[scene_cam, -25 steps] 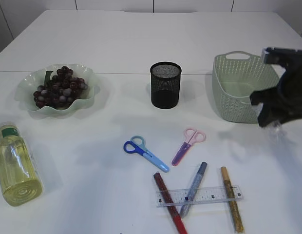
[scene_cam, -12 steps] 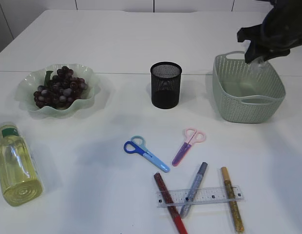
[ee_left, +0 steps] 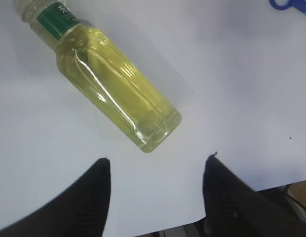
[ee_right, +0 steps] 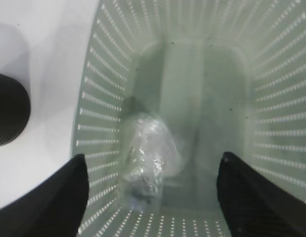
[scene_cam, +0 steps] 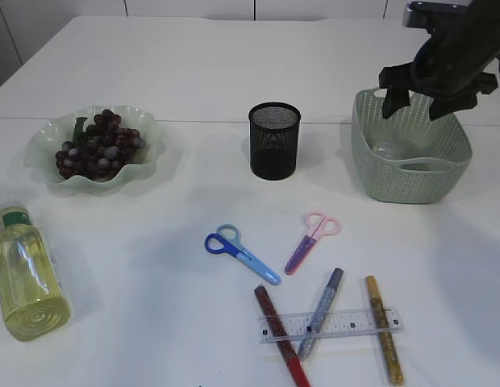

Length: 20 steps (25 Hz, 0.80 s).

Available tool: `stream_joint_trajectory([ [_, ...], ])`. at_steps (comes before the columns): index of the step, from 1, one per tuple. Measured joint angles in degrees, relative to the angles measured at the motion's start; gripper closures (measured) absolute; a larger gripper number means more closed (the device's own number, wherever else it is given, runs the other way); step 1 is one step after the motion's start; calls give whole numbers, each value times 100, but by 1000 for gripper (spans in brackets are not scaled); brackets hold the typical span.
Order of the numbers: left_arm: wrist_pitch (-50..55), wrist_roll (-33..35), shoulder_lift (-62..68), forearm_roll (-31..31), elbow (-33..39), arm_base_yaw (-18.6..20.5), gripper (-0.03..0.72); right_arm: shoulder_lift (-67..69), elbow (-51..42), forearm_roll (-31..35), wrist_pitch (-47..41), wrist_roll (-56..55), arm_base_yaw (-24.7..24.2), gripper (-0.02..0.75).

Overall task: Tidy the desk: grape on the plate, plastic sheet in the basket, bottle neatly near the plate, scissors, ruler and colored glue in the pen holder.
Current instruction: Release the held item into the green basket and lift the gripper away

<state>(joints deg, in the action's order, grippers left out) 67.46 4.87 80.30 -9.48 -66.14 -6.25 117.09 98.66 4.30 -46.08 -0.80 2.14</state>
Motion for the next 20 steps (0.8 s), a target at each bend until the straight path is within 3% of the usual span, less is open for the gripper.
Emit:
stream_joint_trajectory([
  [4,-125,0,0,-20,0,0,253,3,57,-4,-272,-13,0,99],
  [11,-355,0,0,-25,0,0,253,-98,236,-14,-1884,-1,12,155],
  [20,-470,0,0,-39,0,0,253,-1423,-1016,67,-2031,9,48,162],
])
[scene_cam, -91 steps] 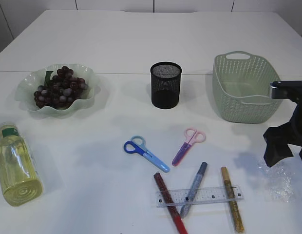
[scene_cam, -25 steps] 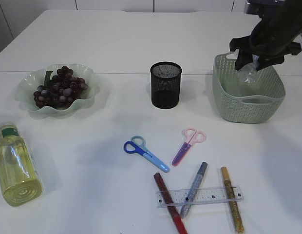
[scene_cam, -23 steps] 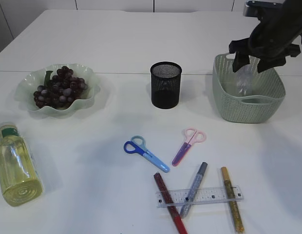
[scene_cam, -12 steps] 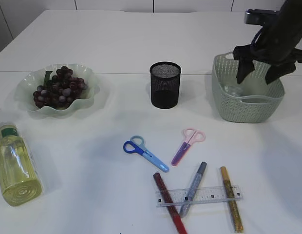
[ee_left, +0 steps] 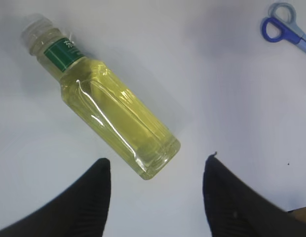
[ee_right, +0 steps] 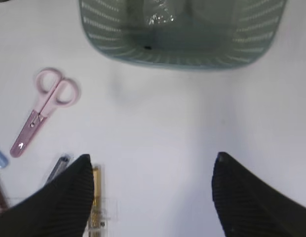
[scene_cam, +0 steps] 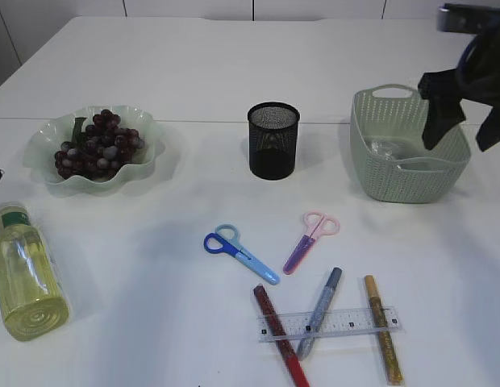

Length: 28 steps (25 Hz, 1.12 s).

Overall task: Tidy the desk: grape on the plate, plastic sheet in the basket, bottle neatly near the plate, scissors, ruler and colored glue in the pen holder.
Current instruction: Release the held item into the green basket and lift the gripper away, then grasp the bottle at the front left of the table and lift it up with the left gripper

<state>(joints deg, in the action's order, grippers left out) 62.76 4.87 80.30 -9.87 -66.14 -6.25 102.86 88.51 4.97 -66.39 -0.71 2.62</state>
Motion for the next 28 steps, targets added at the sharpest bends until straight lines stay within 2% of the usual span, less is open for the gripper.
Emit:
stream_joint_trajectory([
  [8,-75,0,0,236,0,0,253,-1749,-1482,22,99,0,0,162],
  [14,-207,-22,0,191,0,0,253,-2786,-2574,22,99,71,0,162],
  [16,-256,-345,24,165,11,0,253,-3038,-2824,22,99,71,0,162],
  [20,-743,-1458,24,220,117,0,253,-3304,-3157,30,111,139,0,163],
  [25,-975,-2925,143,677,511,0,249,-3365,-3216,30,158,241,0,163],
  [28,-975,-3385,265,705,691,0,237,-3365,-3216,30,208,287,0,163],
])
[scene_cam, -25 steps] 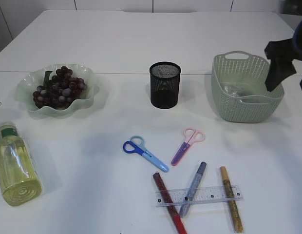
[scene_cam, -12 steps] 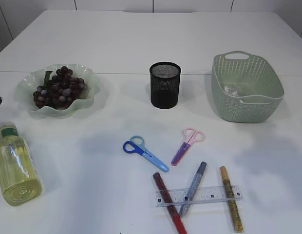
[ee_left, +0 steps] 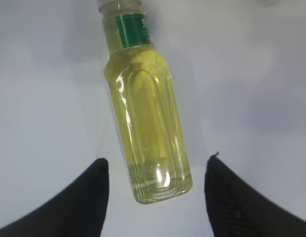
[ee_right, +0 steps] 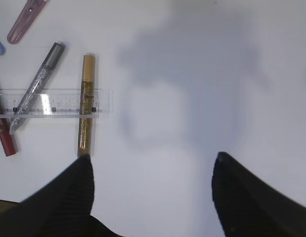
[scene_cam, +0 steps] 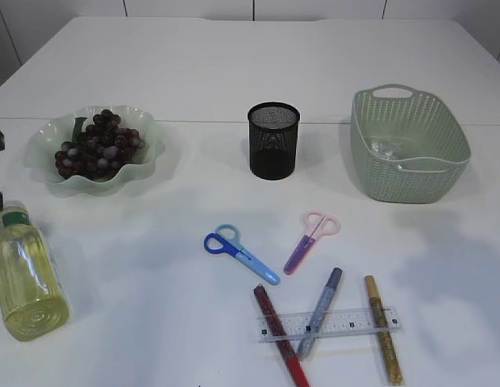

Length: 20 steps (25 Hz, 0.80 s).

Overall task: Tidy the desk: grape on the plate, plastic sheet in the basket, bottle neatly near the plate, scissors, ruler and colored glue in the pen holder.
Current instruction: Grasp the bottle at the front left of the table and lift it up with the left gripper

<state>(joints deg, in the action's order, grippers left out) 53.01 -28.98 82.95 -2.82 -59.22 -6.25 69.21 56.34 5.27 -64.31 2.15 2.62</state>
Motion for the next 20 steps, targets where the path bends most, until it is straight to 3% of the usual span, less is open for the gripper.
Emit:
stream_joint_trajectory([
  [4,51,-106,150,-134,42,0,209,0,0,48,46,27,0,164],
  [11,345,-139,710,-589,42,0,78,0,0,237,58,163,0,167],
  [20,199,-239,1239,-776,-29,0,70,-10,0,253,58,186,0,172],
])
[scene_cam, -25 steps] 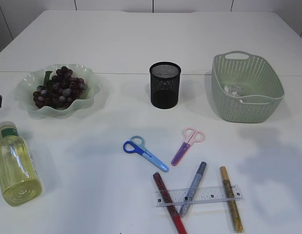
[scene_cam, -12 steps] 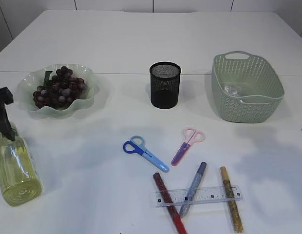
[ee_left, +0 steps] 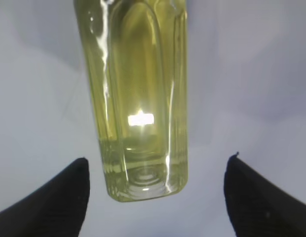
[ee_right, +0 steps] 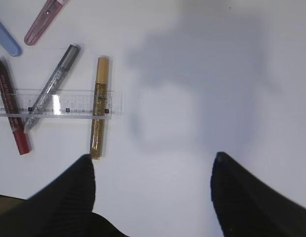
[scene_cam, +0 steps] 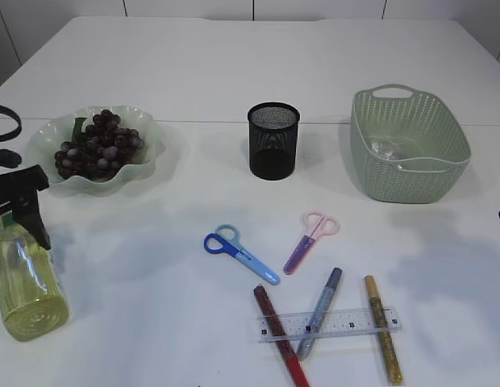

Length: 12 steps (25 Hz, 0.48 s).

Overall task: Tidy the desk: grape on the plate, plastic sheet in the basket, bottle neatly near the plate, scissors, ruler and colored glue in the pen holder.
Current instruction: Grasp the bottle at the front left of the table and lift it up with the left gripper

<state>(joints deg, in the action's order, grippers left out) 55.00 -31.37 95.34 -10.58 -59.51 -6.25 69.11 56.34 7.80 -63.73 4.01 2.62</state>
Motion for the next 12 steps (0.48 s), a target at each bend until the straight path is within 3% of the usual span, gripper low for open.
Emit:
stream_joint_trajectory([
  [12,-344,-43,339,393,-14,0,22,-2,0,10,12,0,0,173],
])
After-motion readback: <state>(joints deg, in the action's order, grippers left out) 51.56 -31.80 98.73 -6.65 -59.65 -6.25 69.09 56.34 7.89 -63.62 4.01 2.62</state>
